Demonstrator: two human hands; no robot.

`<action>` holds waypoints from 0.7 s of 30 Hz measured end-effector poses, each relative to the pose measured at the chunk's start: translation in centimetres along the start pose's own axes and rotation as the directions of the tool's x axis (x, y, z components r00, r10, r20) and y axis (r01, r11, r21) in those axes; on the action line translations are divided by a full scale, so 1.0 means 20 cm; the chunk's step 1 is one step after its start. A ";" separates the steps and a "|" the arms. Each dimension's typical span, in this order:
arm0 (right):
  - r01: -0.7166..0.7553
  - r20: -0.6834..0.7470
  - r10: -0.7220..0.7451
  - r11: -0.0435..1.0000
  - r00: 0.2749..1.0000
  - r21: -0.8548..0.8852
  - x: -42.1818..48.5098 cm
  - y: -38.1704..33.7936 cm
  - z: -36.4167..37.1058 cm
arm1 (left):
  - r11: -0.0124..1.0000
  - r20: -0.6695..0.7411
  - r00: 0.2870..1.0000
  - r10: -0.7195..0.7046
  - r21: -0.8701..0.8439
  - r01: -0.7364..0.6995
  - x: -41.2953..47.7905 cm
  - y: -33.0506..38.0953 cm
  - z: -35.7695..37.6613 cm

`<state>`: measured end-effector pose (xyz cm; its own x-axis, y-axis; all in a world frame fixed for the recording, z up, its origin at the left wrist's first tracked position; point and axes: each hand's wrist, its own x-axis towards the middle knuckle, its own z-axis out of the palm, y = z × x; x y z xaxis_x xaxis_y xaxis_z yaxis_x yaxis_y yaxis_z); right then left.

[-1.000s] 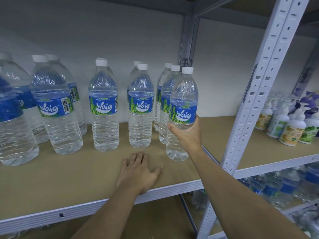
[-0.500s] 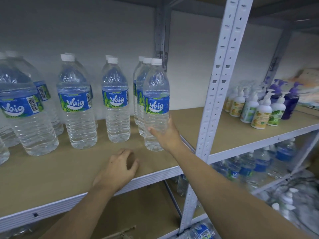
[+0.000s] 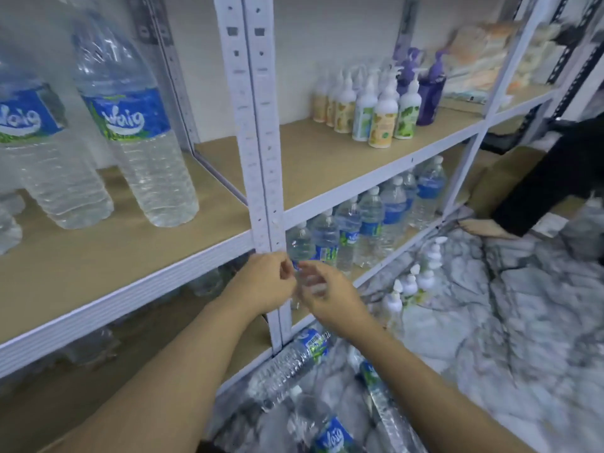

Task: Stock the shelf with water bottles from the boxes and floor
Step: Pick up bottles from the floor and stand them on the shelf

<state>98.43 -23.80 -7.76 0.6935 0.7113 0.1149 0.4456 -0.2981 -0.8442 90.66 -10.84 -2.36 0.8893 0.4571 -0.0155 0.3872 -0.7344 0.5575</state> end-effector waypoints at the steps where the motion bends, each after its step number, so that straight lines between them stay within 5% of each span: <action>1: -0.085 -0.039 0.086 0.996 0.996 0.033 -0.06 0.11 0.00 | 1.000 0.055 0.998 -0.021 0.012 0.021 0.01 -0.01 0.09; 4: -0.334 -0.107 0.341 0.939 0.934 0.079 -0.26 0.43 0.07 | 0.994 0.150 0.984 -0.093 0.068 0.083 0.02 -0.12 0.38; 10: -0.617 0.049 0.617 0.787 0.785 -0.024 -0.66 0.91 0.34 | 0.958 0.346 0.906 -0.244 0.230 0.170 -0.04 -0.50 0.81; 15: -0.616 0.162 0.685 0.716 0.710 -0.328 -0.82 1.08 0.56 | 0.925 0.372 0.876 -0.306 0.336 0.179 -0.02 -0.67 1.08; 21: -0.463 0.156 0.638 0.685 0.754 -0.562 -0.90 1.24 0.64 | 0.885 0.445 0.784 -0.432 0.377 0.274 0.03 -0.87 1.31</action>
<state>89.81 -35.78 -37.46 0.7188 0.4458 -0.5334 0.3021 -0.8914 -0.3378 90.80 -10.95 -33.84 0.6386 0.4525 -0.6225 0.6778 -0.7138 0.1765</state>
